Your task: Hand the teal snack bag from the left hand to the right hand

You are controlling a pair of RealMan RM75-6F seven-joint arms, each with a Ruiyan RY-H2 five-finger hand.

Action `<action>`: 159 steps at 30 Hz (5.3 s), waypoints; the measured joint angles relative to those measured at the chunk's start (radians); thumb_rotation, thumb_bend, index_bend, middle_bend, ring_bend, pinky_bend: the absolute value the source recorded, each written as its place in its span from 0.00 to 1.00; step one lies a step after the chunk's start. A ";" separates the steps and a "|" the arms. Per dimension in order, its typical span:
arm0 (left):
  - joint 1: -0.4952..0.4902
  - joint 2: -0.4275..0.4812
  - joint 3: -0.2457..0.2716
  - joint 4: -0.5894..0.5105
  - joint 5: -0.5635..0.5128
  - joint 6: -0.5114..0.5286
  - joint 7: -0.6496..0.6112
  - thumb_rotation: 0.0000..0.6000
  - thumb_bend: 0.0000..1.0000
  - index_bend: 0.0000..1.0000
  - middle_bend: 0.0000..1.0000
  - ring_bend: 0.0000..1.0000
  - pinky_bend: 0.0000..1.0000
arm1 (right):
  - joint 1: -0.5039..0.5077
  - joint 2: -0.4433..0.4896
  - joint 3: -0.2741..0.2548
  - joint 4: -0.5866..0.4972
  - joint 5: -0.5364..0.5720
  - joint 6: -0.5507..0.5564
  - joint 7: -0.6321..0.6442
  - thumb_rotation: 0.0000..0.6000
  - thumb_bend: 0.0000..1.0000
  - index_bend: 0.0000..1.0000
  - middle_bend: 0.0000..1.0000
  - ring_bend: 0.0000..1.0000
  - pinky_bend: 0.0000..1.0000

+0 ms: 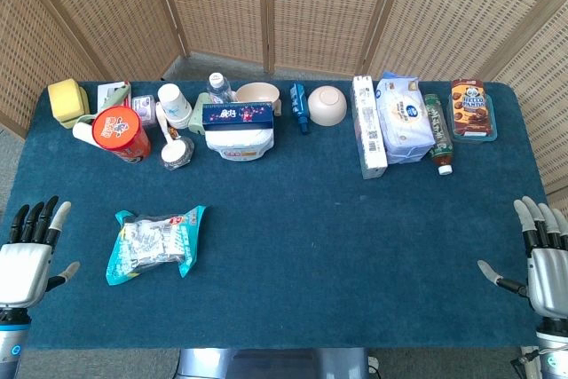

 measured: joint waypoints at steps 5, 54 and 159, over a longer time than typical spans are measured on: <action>0.000 -0.001 -0.002 0.000 0.002 -0.006 0.004 1.00 0.00 0.00 0.00 0.00 0.00 | -0.001 0.006 -0.001 -0.006 0.003 -0.004 0.000 0.83 0.00 0.00 0.00 0.00 0.00; -0.297 -0.110 -0.055 -0.105 -0.370 -0.496 0.274 1.00 0.25 0.65 0.61 0.63 0.74 | -0.006 0.060 -0.038 -0.049 -0.016 -0.042 0.039 0.88 0.00 0.00 0.00 0.00 0.00; -0.990 0.108 -0.227 -0.565 -0.900 -0.822 -0.260 1.00 0.26 0.64 0.61 0.61 0.74 | 0.317 -0.530 -0.067 0.343 -0.290 0.031 0.303 1.00 0.91 0.80 0.77 0.67 0.53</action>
